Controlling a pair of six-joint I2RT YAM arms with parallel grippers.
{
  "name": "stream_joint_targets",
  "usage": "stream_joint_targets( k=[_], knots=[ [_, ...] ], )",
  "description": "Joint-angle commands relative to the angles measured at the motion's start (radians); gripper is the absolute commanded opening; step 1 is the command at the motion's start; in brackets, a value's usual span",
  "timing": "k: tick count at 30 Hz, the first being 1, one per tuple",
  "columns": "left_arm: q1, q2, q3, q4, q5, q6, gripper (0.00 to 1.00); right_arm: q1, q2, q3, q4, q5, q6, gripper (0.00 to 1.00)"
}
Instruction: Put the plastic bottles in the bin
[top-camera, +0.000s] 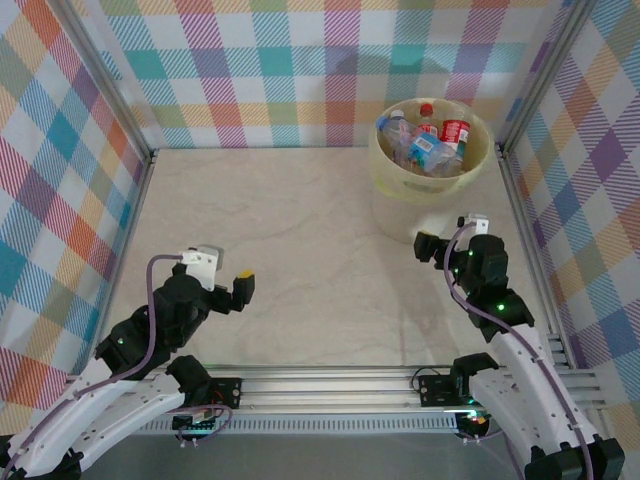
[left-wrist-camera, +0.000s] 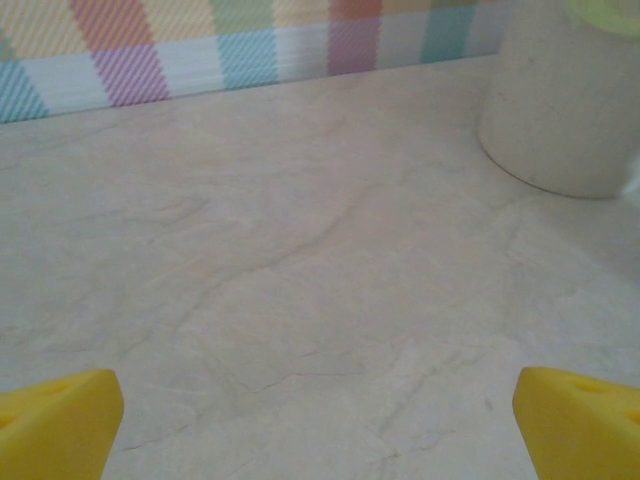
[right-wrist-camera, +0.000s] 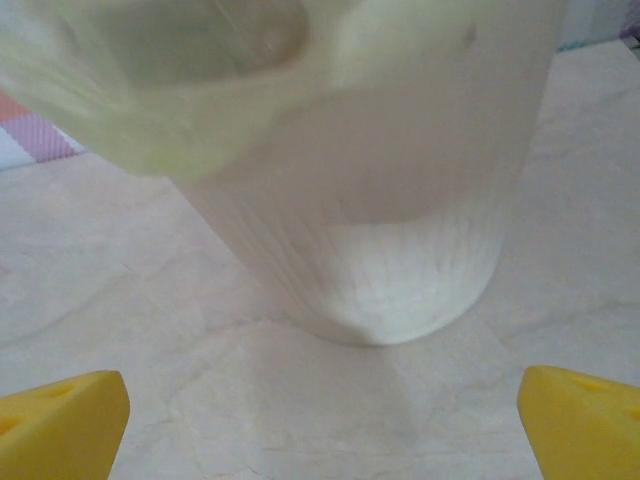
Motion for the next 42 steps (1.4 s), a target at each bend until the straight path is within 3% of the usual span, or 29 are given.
stream_joint_targets(
  k=[1,5,9,18,27,33,36,38,42],
  knots=[
    [-0.009,0.031,-0.041,0.032,-0.087,-0.056,1.0,-0.003,-0.033,-0.037,0.092,0.077,-0.003,1.0],
    [-0.001,0.082,-0.086,0.101,-0.144,-0.087,1.0,-0.002,-0.042,-0.102,0.127,0.156,-0.08,1.0],
    [0.023,0.099,-0.171,0.246,-0.196,-0.024,1.0,-0.002,-0.011,-0.214,0.289,0.223,-0.15,1.0],
    [0.242,0.16,-0.299,0.474,-0.023,-0.042,1.0,-0.009,0.209,-0.351,0.677,0.238,-0.21,1.0],
    [0.374,0.214,-0.366,0.639,0.0,0.023,1.0,-0.027,0.52,-0.34,1.017,0.226,-0.263,1.0],
    [0.444,0.308,-0.391,0.743,0.015,0.069,1.0,-0.057,0.677,-0.259,1.079,0.186,-0.283,1.0],
    [0.481,0.363,-0.43,0.855,0.04,0.087,1.0,-0.107,0.799,-0.247,1.198,0.142,-0.257,1.0],
    [0.502,0.405,-0.44,0.918,0.051,0.099,1.0,-0.125,0.778,-0.204,1.059,0.096,-0.238,1.0],
    [0.53,0.534,-0.436,1.061,0.086,0.152,1.0,-0.153,0.817,-0.167,1.031,0.025,-0.23,1.0]
  ],
)
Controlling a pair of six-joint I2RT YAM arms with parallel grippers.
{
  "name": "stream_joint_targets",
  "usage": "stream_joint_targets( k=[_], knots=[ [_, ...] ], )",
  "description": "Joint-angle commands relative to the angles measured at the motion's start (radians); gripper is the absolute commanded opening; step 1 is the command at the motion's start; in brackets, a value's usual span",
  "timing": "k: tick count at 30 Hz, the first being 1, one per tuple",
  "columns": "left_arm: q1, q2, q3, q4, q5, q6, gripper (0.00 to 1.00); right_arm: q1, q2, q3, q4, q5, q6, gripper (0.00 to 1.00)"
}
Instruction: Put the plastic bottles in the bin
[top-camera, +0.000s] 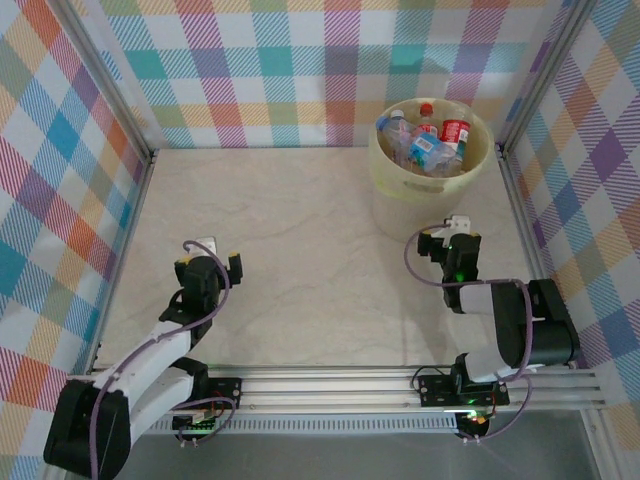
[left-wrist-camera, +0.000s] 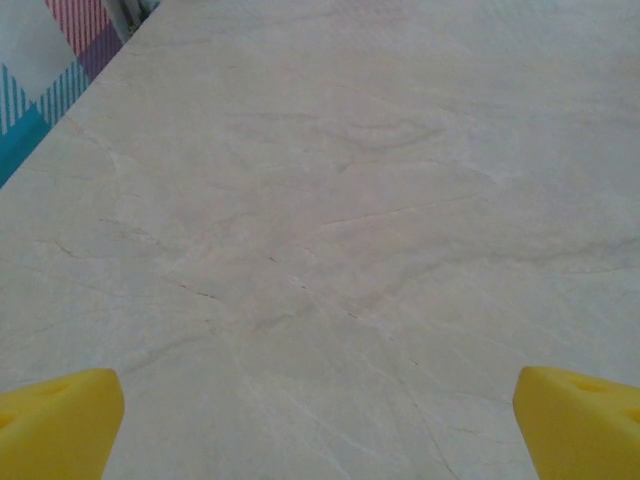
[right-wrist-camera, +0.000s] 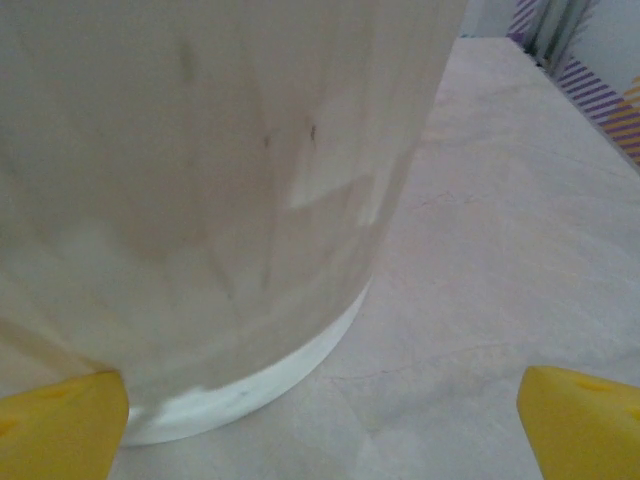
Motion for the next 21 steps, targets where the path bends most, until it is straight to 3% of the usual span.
stream_joint_targets(
  k=[1,2,8,13,17,21],
  knots=[
    [0.026,0.101,0.002,0.217,0.056,0.067,1.0,-0.026,0.042,0.042,0.024,-0.084,0.036,1.0],
    [0.032,0.149,0.009,0.259,0.078,0.077,1.0,-0.031,0.068,0.02,0.105,-0.063,0.043,1.0],
    [0.051,0.351,0.027,0.476,0.156,0.094,1.0,-0.031,0.057,0.025,0.074,-0.055,0.049,1.0],
    [0.072,0.459,0.07,0.543,0.217,0.147,1.0,-0.031,0.054,0.026,0.069,-0.056,0.049,1.0],
    [0.134,0.548,0.062,0.63,0.272,0.1,1.0,-0.031,0.054,0.023,0.074,-0.065,0.045,1.0],
    [0.167,0.62,0.1,0.628,0.326,0.083,1.0,-0.03,0.05,-0.011,0.134,-0.155,0.006,1.0]
  ],
)
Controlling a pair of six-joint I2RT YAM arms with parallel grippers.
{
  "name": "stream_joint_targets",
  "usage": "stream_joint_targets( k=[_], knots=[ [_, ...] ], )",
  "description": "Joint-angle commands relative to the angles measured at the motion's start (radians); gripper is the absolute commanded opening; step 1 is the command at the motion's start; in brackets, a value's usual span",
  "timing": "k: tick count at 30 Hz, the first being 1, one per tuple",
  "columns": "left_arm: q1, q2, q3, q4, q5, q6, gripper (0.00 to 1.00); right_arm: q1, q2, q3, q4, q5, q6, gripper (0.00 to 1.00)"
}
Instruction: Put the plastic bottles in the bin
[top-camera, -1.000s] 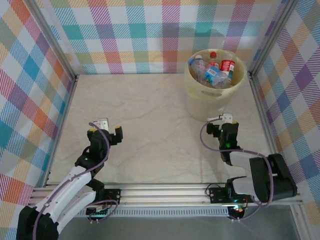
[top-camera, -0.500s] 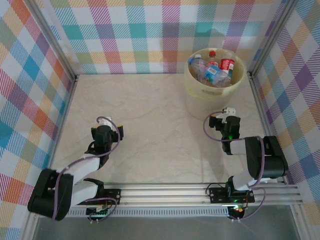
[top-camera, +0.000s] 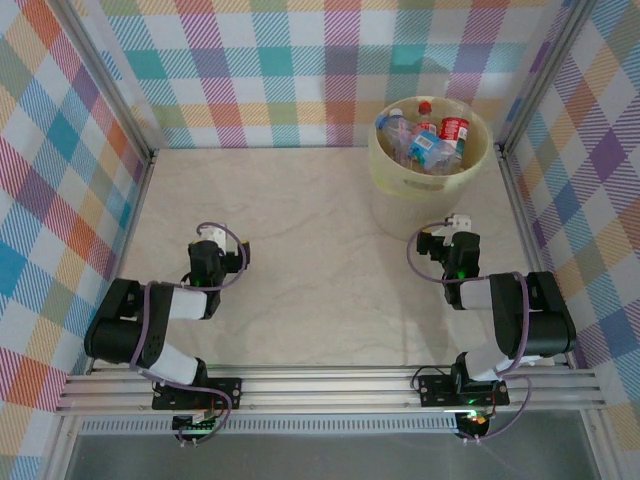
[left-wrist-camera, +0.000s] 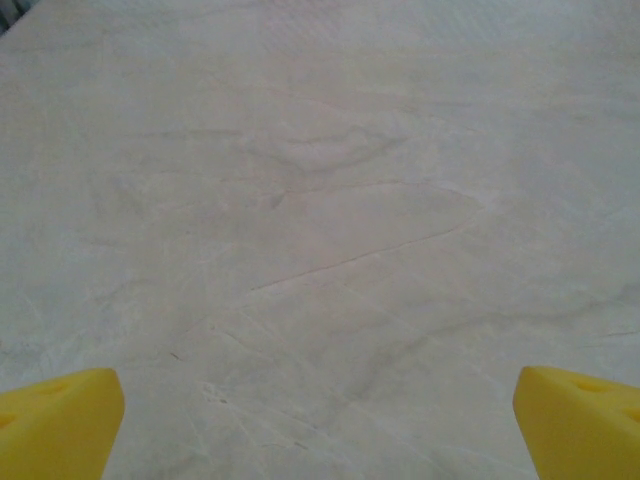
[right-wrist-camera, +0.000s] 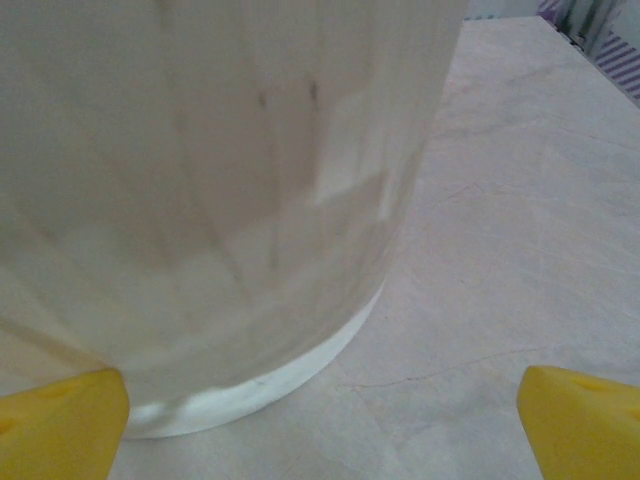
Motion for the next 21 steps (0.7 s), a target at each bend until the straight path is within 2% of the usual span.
stream_joint_targets(
  k=[1,4,8,13,21],
  knots=[
    [0.026,0.027,0.062,0.001,0.085,-0.019,1.0,-0.005,-0.001,-0.019,0.085,-0.114,-0.041,1.0],
    [0.057,0.037,0.08,-0.017,0.121,-0.045,1.0,-0.017,0.002,0.024,0.01,-0.203,-0.06,1.0],
    [0.059,0.036,0.081,-0.025,0.124,-0.045,1.0,-0.048,0.004,0.043,-0.028,-0.182,-0.012,1.0],
    [0.059,0.033,0.079,-0.022,0.122,-0.044,1.0,-0.049,-0.005,0.004,0.035,-0.107,0.018,1.0],
    [0.058,0.034,0.081,-0.025,0.12,-0.044,1.0,-0.047,0.004,0.045,-0.03,-0.202,-0.025,1.0]
  ],
)
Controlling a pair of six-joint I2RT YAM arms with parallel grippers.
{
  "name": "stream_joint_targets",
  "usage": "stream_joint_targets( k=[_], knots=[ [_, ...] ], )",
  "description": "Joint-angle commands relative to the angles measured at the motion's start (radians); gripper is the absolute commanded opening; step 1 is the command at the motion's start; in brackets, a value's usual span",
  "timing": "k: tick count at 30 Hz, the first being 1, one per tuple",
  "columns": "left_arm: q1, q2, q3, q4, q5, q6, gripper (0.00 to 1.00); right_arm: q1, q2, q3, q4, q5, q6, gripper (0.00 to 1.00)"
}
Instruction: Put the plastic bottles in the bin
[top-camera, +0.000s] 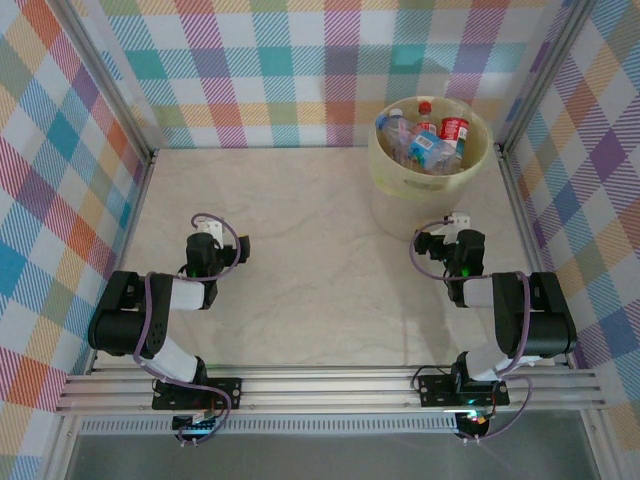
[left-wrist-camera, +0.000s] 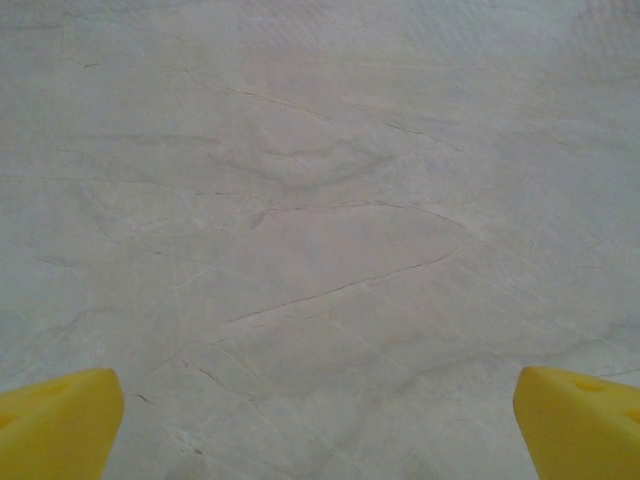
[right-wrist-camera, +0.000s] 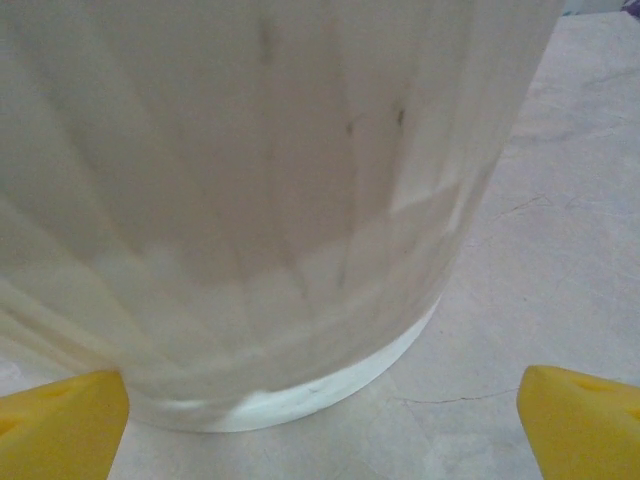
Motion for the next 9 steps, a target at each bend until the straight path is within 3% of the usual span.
stream_joint_targets(
  k=[1,9],
  knots=[
    [0.01,0.0,0.014,0.01,0.014,-0.007,1.0,-0.007,0.004,0.025,-0.004,-0.044,-0.015,1.0],
    [0.01,0.0,0.015,0.01,0.014,-0.006,1.0,-0.007,0.004,0.025,-0.003,-0.047,-0.013,1.0]
  ],
)
